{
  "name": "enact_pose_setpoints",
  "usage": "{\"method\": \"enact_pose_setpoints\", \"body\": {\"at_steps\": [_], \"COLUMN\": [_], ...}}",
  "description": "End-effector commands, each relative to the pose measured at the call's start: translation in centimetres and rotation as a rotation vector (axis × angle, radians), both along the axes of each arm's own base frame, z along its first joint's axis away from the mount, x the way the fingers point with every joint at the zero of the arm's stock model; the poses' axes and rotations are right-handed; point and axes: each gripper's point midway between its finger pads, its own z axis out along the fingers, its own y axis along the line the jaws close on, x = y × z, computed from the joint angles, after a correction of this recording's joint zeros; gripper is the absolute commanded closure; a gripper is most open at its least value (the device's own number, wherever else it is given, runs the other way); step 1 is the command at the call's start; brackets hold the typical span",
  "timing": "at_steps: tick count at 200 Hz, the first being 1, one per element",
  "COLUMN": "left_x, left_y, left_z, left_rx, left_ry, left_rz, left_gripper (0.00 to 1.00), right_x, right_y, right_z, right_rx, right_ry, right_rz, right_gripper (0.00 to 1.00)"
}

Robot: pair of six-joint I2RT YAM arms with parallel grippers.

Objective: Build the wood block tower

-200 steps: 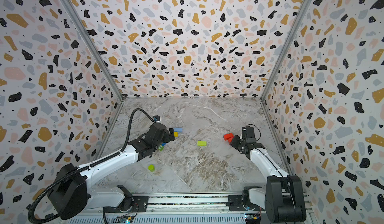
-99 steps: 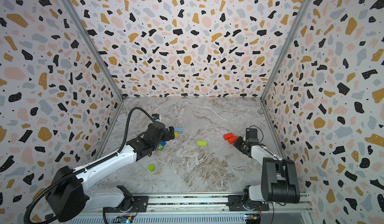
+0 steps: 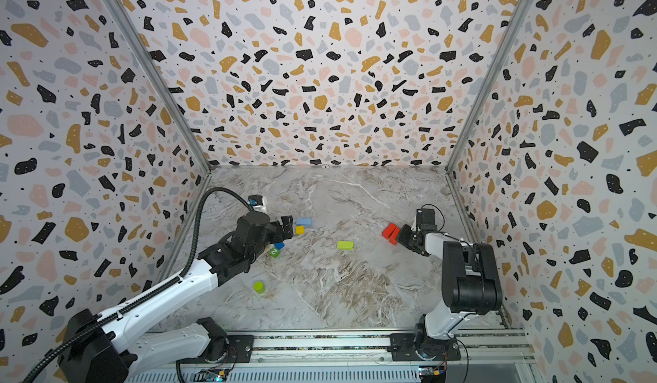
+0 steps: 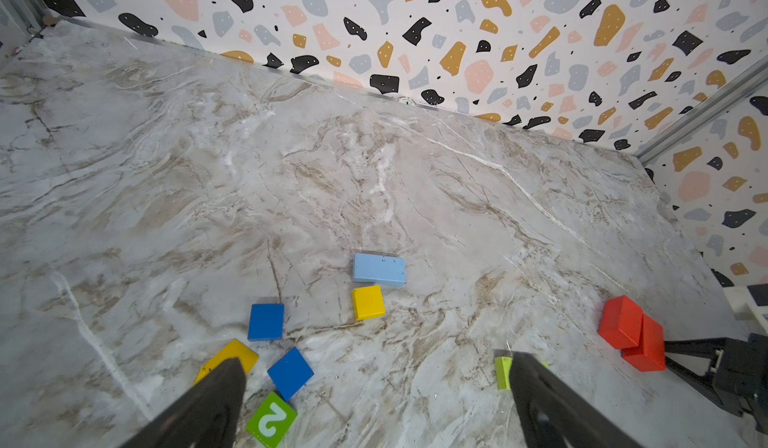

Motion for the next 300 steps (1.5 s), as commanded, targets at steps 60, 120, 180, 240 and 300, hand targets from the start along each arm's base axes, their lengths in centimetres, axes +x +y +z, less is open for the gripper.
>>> {"method": "enact_pose_setpoints", "body": {"at_steps": [60,120,180,240,300], "left_x": [-1.3,-1.8,-1.4,1.7,5.3], "left_y": [0.8,1.5,0.9,-5.6,-14.6], "left_z": [-0.1,-1.2,-1.8,-2.9,-5.9], "left_rx": [-0.031,0.007,0.036,0.068,0.095], "left_ry": [-0.012,0.008,0.038,0.124,0.241], "left_rz": [0.000,0.015,-0.007,-0.128,-0.242], "left_gripper": [0.00,0.00,0.00,0.02,0.08], "right_x": [2.9,4.1,5.0,3.2,-0.6], "right_y": [3.9,8.1,8.1,3.7,2.0], "right_z": [-0.5,-0.6,0.8,7.2,9.4], "right_rx": [-0.082,-0.062,-0.087,-0.040,0.085], "right_ry": [0.004,-0.007,-0.025,-0.223,-0.362], "right_rz": [0.180,0.264,0.242,0.103,0.030], "right_gripper": [1.00,1.00,1.00,0.77,0.31]}}
